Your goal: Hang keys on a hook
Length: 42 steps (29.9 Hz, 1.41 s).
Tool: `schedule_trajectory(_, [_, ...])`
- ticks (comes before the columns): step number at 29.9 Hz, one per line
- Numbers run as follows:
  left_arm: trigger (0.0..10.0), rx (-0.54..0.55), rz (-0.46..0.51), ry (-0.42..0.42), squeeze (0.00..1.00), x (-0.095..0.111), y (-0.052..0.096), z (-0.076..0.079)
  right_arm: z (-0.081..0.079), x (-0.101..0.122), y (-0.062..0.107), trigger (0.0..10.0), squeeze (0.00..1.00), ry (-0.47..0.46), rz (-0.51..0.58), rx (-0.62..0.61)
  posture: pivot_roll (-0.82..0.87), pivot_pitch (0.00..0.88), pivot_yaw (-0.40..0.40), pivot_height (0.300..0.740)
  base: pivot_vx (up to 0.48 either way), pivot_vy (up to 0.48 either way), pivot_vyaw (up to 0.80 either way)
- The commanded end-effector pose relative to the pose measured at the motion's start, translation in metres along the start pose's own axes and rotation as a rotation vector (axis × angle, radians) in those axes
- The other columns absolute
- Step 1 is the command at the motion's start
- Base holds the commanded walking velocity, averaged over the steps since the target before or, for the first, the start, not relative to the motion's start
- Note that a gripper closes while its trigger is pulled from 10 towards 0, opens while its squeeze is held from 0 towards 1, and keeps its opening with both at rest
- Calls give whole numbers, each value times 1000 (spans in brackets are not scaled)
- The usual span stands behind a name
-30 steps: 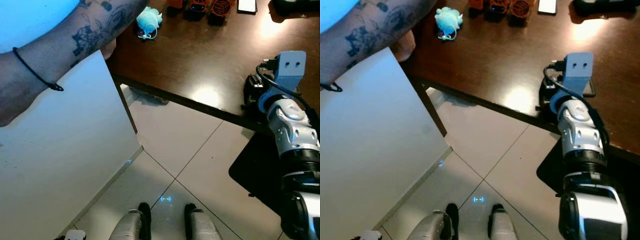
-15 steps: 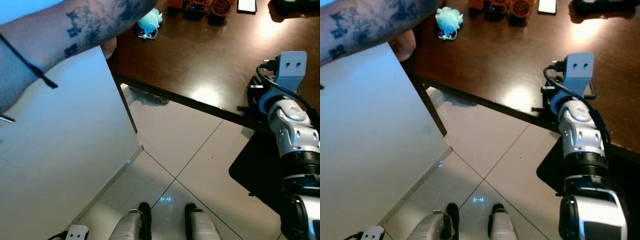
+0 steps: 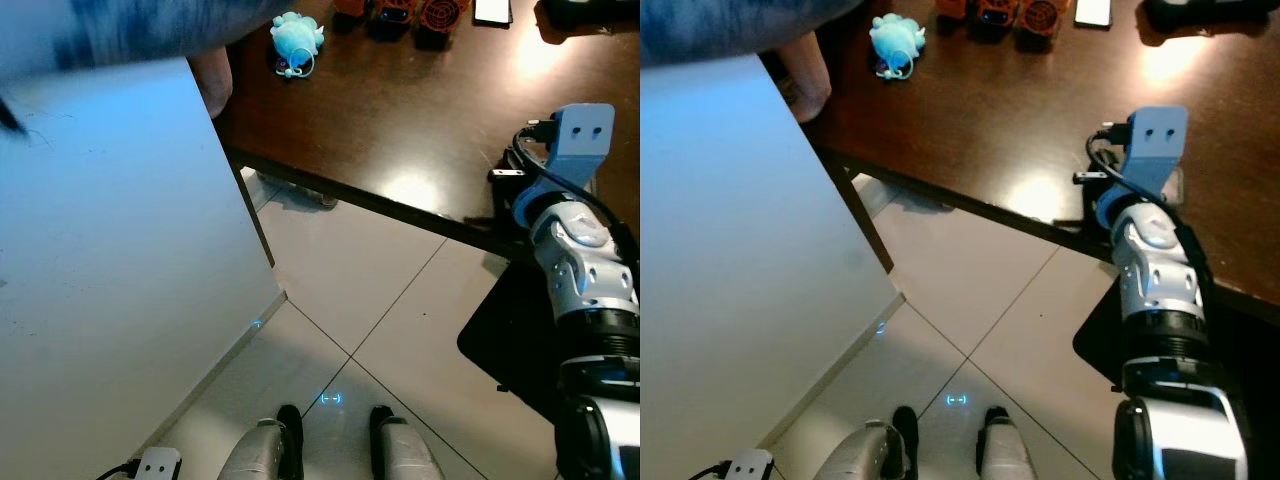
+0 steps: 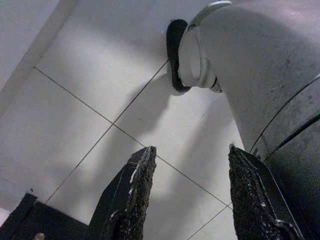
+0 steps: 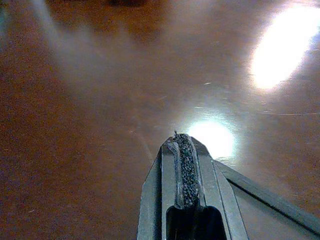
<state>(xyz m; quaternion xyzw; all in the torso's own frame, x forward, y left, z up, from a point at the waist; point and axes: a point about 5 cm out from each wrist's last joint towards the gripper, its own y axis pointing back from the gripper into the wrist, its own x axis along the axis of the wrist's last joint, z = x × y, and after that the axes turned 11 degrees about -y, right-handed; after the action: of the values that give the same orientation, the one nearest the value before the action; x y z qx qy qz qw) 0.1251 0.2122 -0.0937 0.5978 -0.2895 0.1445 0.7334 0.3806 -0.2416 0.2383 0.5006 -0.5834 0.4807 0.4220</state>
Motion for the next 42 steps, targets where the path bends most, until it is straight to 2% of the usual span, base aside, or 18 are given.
schedule_trajectory(1, [10000,-1,-64,26,0,-19,6,3,2,-3,4,0,0,-32,13,12,-110,276,140,740,0,0,0])
schedule_trajectory(8, [10000,22,92,129,0,12,0,-10,-13,7,11,0,0,-144,115,156,-111,249,122,740,0,0,0])
schedule_trajectory(15, [10000,-25,169,169,0,26,0,-15,-15,11,12,0,0,-193,149,196,-108,234,113,740,0,0,0])
schedule_trajectory(16, [10000,-122,227,183,0,34,2,-15,-19,16,13,0,0,-238,172,245,-107,214,106,740,0,0,0])
schedule_trajectory(17, [10000,-122,227,183,0,34,2,-15,-19,16,13,0,0,-238,172,245,-107,214,106,740,0,0,0])
schedule_trajectory(18, [10000,-250,288,195,0,41,5,-15,-24,21,15,0,0,-276,195,299,-106,205,103,740,0,0,0])
schedule_trajectory(19, [10000,-250,288,195,0,41,5,-15,-24,21,15,0,0,-276,195,299,-106,205,103,740,0,0,0])
schedule_trajectory(22, [10000,-516,391,190,0,55,13,-9,-32,29,18,0,0,-317,227,396,-107,186,100,740,0,0,0])
schedule_trajectory(25, [10000,-549,399,183,0,56,14,-8,-33,29,19,0,0,-318,230,406,-106,184,99,740,0,0,0])
schedule_trajectory(27, [10000,-698,441,136,0,66,18,-1,-35,31,18,0,0,-318,237,424,-100,168,98,740,0,0,0])
schedule_trajectory(29, [10000,-698,441,136,0,66,18,-1,-35,31,18,0,0,-318,237,424,-100,168,98,740,0,0,0])
schedule_trajectory(31, [10000,-861,499,64,0,82,24,9,-36,32,16,0,0,-317,239,422,-91,153,93,740,0,0,0])
schedule_trajectory(32, [10000,-861,499,64,0,82,24,9,-36,32,16,0,0,-317,239,422,-91,153,93,740,0,0,0])
schedule_trajectory(34, [10000,-969,552,-22,0,98,31,19,-36,31,14,0,0,-310,232,414,-87,147,90,740,0,0,0])
schedule_trajectory(37, [10000,-1073,709,-167,0,140,51,38,-40,30,11,0,0,-306,219,415,-77,134,81,740,0,0,0])
schedule_trajectory(38, [10000,-1073,709,-167,0,140,51,38,-40,30,11,0,0,-306,219,415,-77,134,81,740,0,0,0])
schedule_trajectory(40, [10000,-1115,859,-232,0,174,69,51,-46,29,9,0,0,-307,214,426,-70,127,75,740,0,0,0])
schedule_trajectory(42, [10000,-1134,908,-249,0,184,77,55,-48,29,9,0,0,-308,213,431,-69,126,74,740,0,0,0])
